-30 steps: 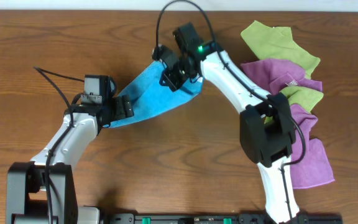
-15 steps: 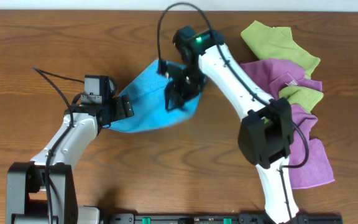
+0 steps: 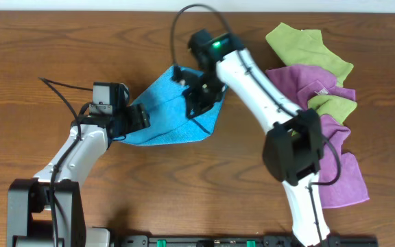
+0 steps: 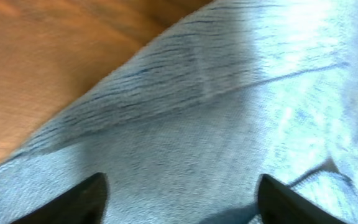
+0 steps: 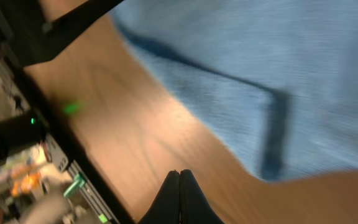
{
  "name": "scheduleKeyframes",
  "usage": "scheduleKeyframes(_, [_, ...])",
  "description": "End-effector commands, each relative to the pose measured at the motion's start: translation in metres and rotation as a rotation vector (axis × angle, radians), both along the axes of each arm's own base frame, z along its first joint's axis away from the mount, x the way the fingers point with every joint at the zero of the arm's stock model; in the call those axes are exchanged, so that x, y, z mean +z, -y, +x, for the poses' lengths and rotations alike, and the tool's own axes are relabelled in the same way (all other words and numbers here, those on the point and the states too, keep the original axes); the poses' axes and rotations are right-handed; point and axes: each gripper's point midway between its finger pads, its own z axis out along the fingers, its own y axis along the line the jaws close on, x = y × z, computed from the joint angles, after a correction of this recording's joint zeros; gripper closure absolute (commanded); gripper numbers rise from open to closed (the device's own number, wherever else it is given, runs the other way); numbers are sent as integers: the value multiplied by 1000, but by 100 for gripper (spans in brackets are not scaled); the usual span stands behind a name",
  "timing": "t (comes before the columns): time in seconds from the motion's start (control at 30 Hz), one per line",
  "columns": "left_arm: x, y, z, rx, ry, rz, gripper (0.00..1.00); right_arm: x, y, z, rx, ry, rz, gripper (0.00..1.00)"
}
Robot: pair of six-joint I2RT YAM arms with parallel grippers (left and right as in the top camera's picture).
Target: Fold the cloth
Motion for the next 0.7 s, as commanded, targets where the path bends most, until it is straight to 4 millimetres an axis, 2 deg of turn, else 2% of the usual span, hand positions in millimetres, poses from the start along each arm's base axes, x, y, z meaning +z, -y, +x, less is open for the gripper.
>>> scheduleKeyframes(0.0, [17,16,8,-49,52,-84,35,14,23,28,-109,20,26,98])
scheduleKeyframes(0.07, [23,23,14,-64,82,-123,44,22,37,38,-148,35,39,98])
scheduleKeyframes(0.1, [29,28,19,-67,107,-148,46,26,45,43,-167,45,43,99])
scheduleKeyframes(0.23, [52,47,36,-80,198,-269,44,44,70,58,-228,91,59,98])
scheduleKeyframes(0.33, [67,66,41,-172,277,-298,42,59,86,64,-260,129,72,98])
scheduleKeyframes(0.5, [60,82,44,-229,329,-44,45,86,114,74,-316,205,93,99])
scheduleKeyframes(0.67, [76,85,58,-232,397,209,42,115,144,78,-372,283,99,98])
